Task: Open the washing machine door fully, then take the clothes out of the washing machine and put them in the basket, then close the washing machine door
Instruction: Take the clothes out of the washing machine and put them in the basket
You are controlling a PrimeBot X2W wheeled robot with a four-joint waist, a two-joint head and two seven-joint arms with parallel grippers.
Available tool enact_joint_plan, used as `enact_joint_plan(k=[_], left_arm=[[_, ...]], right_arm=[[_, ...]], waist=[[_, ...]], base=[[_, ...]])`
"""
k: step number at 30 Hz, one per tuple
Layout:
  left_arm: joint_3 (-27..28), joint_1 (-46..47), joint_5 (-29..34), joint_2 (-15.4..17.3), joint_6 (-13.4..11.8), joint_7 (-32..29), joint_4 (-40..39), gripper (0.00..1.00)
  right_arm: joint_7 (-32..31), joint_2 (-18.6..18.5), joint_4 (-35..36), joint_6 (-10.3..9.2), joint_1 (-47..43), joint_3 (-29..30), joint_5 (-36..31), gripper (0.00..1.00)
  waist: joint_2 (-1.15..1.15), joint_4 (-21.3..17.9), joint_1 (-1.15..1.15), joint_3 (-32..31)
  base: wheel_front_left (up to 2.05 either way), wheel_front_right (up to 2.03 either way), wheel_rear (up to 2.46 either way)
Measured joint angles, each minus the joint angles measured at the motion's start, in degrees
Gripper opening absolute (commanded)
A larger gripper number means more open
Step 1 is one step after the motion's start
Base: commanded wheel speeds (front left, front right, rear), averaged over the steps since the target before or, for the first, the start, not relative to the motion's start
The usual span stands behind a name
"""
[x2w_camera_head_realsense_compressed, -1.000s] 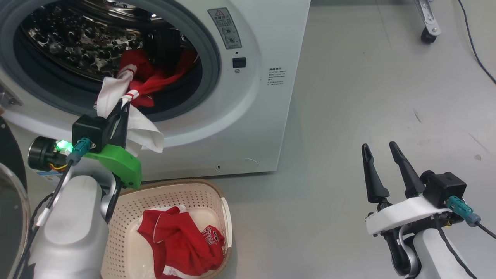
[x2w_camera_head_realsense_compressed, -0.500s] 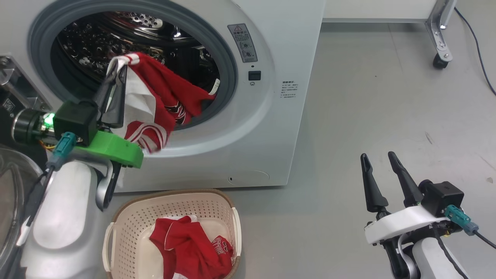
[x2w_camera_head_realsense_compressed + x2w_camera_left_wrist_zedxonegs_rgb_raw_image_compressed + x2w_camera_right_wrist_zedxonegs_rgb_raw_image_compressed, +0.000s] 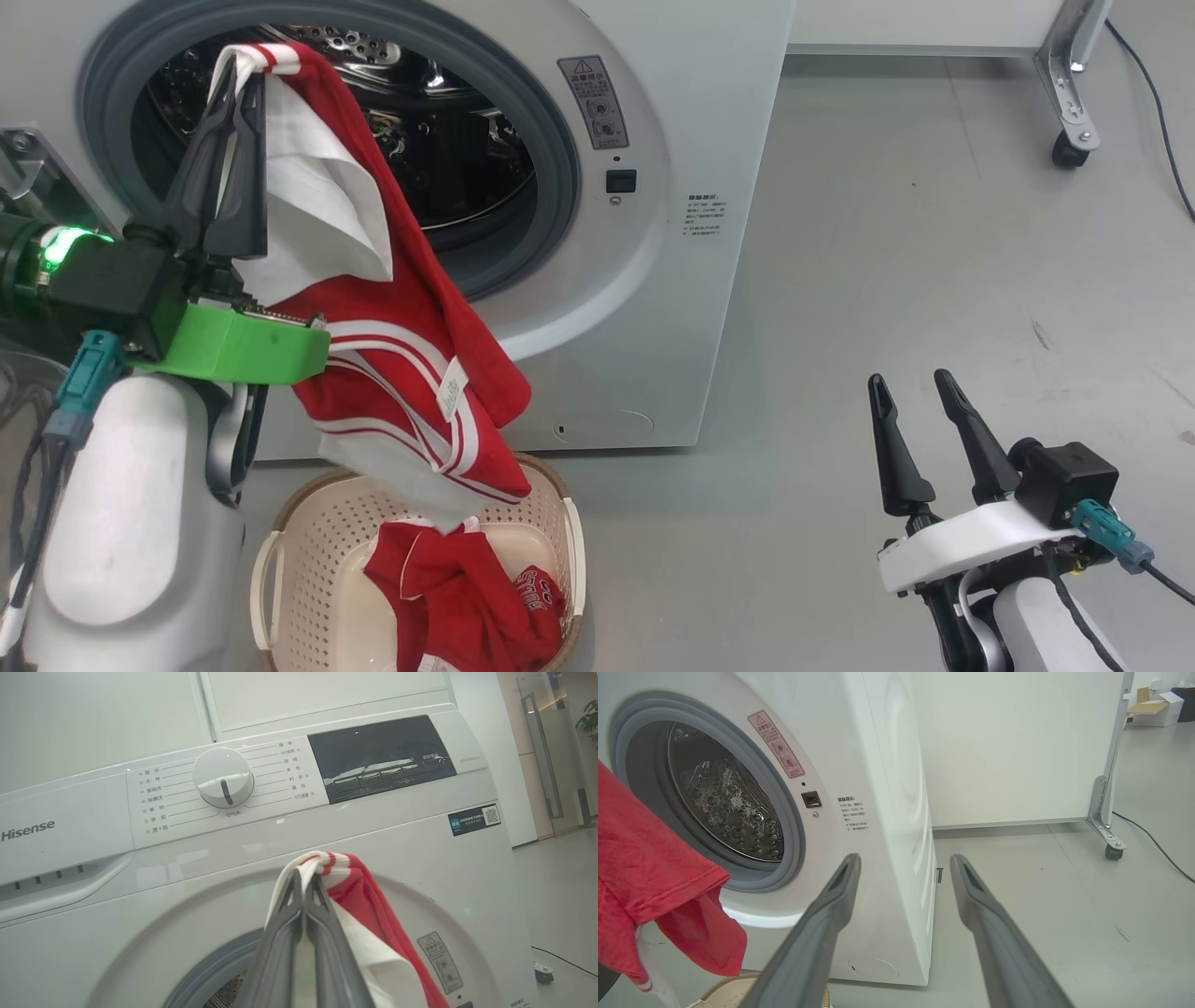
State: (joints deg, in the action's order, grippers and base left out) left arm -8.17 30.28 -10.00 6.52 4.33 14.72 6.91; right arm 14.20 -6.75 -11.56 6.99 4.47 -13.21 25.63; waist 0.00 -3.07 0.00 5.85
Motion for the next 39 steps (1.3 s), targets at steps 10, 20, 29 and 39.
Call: enact_joint_plan(k=[10, 20, 29, 39], left_arm=[[-1.7, -7.7, 0.0, 0.8, 0.0, -0.9, 1.7, 0.0], [-3.7, -13.1, 0.1, 1.4, 0.1, -4.4, 3.8, 0.0], [-4.7, -16.2, -0.1, 1.3, 0.1, -8.4, 10.1, 0.0], [-2.7, -16.9, -2.3, 1.4, 0.0, -10.0, 17.0, 0.0]], right_arm=[[0.0, 0.0, 0.1, 0.0, -0.2, 0.2, 0.0, 1.0], [0.0, -0.1, 0.9, 0.0, -0.2, 0.0, 0.0, 1.0], [0.0, -0.5, 1.7, 0.0, 0.1, -0.6, -0.2, 1.0], [0.0, -0.8, 2.7, 0.0, 2.3, -1.8, -0.7, 1.0]], waist=[[0.0, -0.3, 0.0, 0.4], [0.0, -0.7, 0.0, 2.2], [0.0, -1.4, 0.0, 5.5], [0.0, -2.6, 0.0, 9.3]], base=[[0.0, 0.0, 0.0], [0.0, 0.0, 0.0], [0.0, 0.0, 0.0], [0.0, 0.0, 0.0]])
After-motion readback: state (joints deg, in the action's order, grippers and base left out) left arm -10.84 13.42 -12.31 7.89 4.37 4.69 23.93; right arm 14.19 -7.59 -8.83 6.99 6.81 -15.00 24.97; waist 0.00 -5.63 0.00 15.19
